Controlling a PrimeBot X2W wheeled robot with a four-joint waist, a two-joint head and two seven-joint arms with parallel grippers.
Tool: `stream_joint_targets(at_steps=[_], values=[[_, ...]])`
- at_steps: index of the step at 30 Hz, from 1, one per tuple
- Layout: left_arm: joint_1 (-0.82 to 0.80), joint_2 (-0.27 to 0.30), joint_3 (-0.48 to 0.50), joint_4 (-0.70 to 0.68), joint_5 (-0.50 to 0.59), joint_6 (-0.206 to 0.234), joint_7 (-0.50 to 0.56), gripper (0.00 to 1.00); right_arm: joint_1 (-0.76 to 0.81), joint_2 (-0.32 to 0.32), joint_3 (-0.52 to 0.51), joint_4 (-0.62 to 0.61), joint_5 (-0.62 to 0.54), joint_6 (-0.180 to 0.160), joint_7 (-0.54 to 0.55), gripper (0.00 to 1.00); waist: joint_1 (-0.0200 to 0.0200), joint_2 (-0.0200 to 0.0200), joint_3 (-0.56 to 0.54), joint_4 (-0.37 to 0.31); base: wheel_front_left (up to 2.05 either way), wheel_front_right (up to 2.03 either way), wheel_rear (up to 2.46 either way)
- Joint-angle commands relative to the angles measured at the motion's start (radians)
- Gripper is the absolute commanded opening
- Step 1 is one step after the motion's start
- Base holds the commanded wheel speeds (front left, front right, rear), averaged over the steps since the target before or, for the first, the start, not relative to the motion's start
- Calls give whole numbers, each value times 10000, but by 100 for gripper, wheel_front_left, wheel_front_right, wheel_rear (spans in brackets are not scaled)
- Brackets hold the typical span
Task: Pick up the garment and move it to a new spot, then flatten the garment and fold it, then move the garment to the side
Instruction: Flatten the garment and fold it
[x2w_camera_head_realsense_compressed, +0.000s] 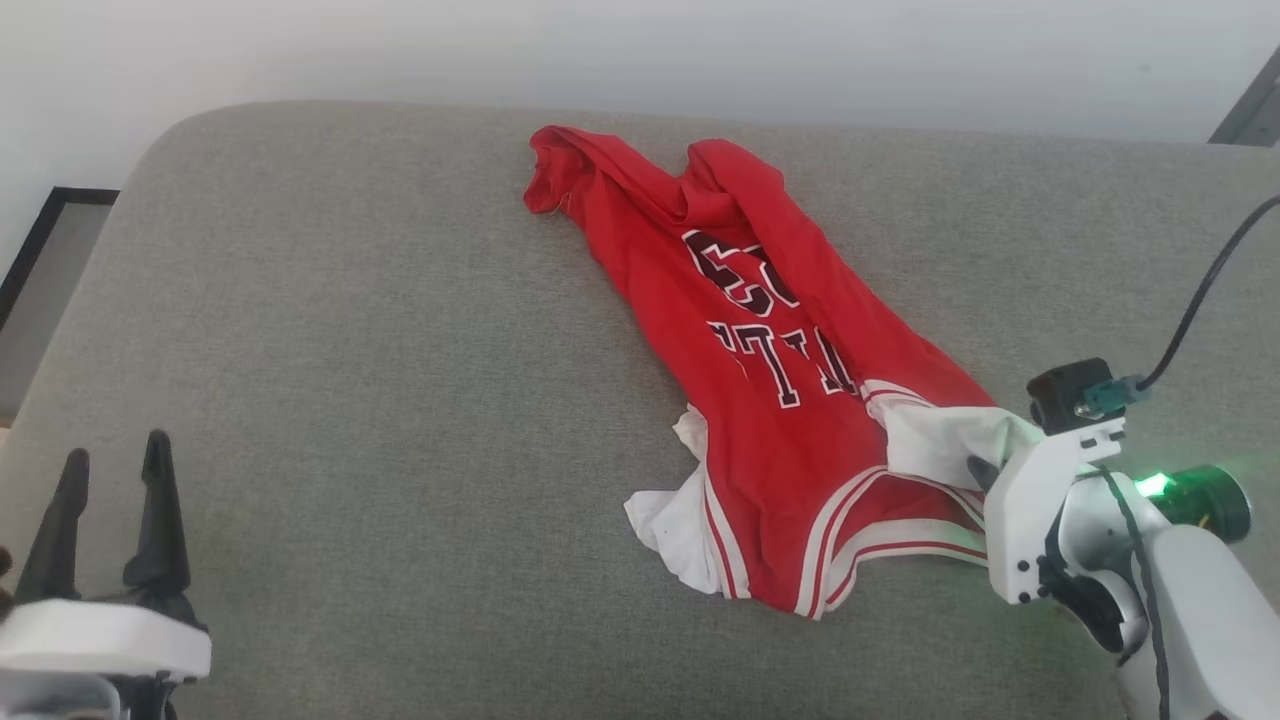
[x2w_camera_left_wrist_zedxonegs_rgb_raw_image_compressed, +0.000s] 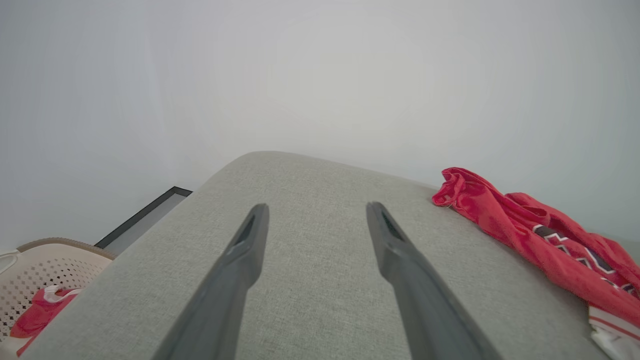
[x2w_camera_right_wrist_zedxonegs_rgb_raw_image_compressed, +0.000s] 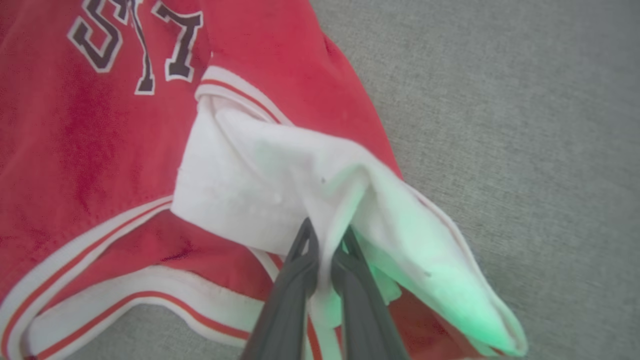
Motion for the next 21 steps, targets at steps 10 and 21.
stream_joint_targets(at_steps=[10,21], values=[[546,-1261,1443,57,970,-1000,-41,100,-535,-192,-711,-324,642,1,-192,0,0,-1,-50,-110,0,0,0],[283,-1831,1929,132,1556,-1587,-41,100,-121,-771,-3615,-256,155,1,-1,0,0,-1,10,-412,0,0,0]])
